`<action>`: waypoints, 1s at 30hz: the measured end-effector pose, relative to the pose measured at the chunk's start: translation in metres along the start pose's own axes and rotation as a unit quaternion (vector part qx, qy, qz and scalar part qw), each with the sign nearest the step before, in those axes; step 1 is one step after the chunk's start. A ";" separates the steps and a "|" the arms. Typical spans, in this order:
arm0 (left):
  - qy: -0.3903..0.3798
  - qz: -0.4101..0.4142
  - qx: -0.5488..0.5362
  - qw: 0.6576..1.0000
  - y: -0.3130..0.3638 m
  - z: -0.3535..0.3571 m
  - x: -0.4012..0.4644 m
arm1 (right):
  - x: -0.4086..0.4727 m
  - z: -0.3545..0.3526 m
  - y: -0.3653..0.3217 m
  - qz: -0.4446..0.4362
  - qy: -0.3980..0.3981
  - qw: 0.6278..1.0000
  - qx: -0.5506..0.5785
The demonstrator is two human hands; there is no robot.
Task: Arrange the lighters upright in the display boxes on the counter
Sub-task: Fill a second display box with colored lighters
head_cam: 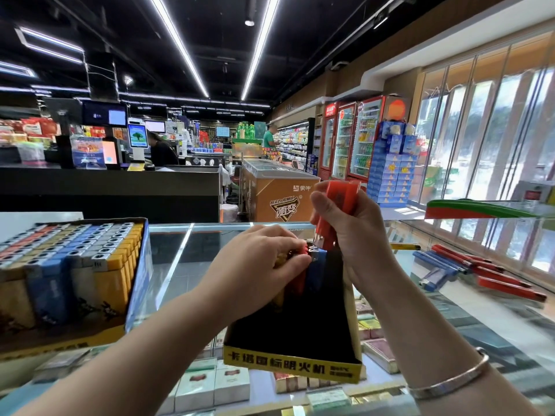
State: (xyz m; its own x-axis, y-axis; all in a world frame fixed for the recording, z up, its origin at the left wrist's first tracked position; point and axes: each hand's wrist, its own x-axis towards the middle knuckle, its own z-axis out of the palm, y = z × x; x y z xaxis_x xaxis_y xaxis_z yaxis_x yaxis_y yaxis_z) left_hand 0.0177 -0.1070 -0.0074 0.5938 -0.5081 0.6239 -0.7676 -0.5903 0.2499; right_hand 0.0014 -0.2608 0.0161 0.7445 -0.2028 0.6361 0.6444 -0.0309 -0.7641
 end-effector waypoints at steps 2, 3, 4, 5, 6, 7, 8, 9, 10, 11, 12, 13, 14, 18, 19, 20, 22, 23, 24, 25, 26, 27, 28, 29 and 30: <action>0.016 -0.017 -0.041 0.999 0.002 -0.001 0.000 | 0.000 0.000 0.000 0.002 -0.025 0.999 0.033; 0.025 -0.025 -0.066 0.997 0.003 -0.001 0.000 | 0.001 0.000 0.000 0.003 -0.032 0.999 0.043; 0.032 -0.031 -0.090 0.995 0.005 -0.001 0.000 | 0.001 0.000 0.001 0.004 -0.033 0.998 0.053; 0.037 -0.035 -0.109 0.993 0.007 -0.001 0.000 | 0.001 0.001 0.002 0.007 -0.032 0.998 0.062; 0.040 -0.039 -0.125 0.991 0.009 -0.001 0.000 | 0.001 0.001 0.003 0.012 -0.031 0.997 0.070; 0.042 -0.042 -0.137 0.989 0.010 -0.001 -0.001 | 0.001 0.001 0.003 0.018 -0.030 0.997 0.075; 0.042 -0.045 -0.146 0.987 0.011 -0.001 0.000 | 0.001 0.001 0.004 0.023 -0.029 0.996 0.076; 0.044 -0.047 -0.154 0.986 0.012 -0.001 -0.001 | 0.001 0.002 0.004 0.026 -0.029 0.996 0.076; 0.050 -0.049 -0.164 0.984 0.013 -0.001 0.000 | 0.001 0.001 0.003 0.028 -0.027 0.996 0.075; 0.060 -0.052 -0.182 0.980 0.012 -0.001 0.000 | 0.001 0.001 0.002 0.028 -0.024 0.997 0.072; 0.076 -0.057 -0.208 0.974 0.012 -0.001 0.001 | 0.000 0.001 0.001 0.029 -0.020 0.997 0.068; 0.094 -0.061 -0.237 0.965 0.011 -0.002 0.003 | 0.000 0.001 0.000 0.030 -0.016 0.997 0.068; 0.111 -0.066 -0.266 0.955 0.011 -0.004 0.004 | 0.000 0.000 -0.001 0.030 -0.011 0.997 0.072; 0.150 -0.090 -0.349 0.921 0.010 -0.015 0.005 | 0.000 0.000 -0.001 0.035 0.045 0.998 0.020; 0.152 -0.090 -0.362 0.915 0.010 -0.017 0.005 | 0.001 -0.001 0.000 0.033 0.069 0.997 -0.009; 0.151 -0.089 -0.377 0.909 0.011 -0.020 0.005 | 0.002 -0.003 0.001 0.030 0.092 0.995 -0.036; 0.137 -0.084 -0.396 0.904 0.012 -0.026 0.004 | 0.005 -0.006 0.002 0.030 0.123 0.990 -0.068; 0.118 -0.081 -0.394 0.908 0.013 -0.029 0.004 | 0.005 -0.007 0.003 0.034 0.132 0.988 -0.072; 0.086 -0.079 -0.384 0.916 0.013 -0.031 0.003 | 0.006 -0.008 0.003 0.037 0.139 0.987 -0.071; 0.040 -0.078 -0.368 0.926 0.014 -0.033 0.003 | 0.006 -0.009 0.004 0.041 0.143 0.986 -0.072; -0.010 -0.079 -0.353 0.932 0.014 -0.034 0.004 | 0.006 -0.009 0.005 0.043 0.145 0.985 -0.078; -0.055 -0.080 -0.341 0.935 0.013 -0.035 0.004 | 0.006 -0.009 0.006 0.045 0.146 0.985 -0.085; -0.088 -0.084 -0.333 0.935 0.012 -0.036 0.004 | 0.006 -0.008 0.006 0.046 0.146 0.984 -0.089; -0.105 -0.085 -0.322 0.937 0.010 -0.036 0.005 | 0.006 -0.008 0.007 0.046 0.147 0.984 -0.089; -0.108 -0.080 -0.299 0.945 0.008 -0.037 0.005 | 0.006 -0.008 0.007 0.047 0.147 0.984 -0.087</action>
State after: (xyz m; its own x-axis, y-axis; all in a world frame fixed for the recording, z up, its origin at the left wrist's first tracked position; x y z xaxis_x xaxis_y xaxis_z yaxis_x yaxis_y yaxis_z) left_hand 0.0055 -0.0908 0.0249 0.7001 -0.5963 0.3928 -0.6238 -0.2431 0.7428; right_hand 0.0094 -0.2705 0.0134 0.6996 -0.4872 0.5227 0.5164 -0.1610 -0.8411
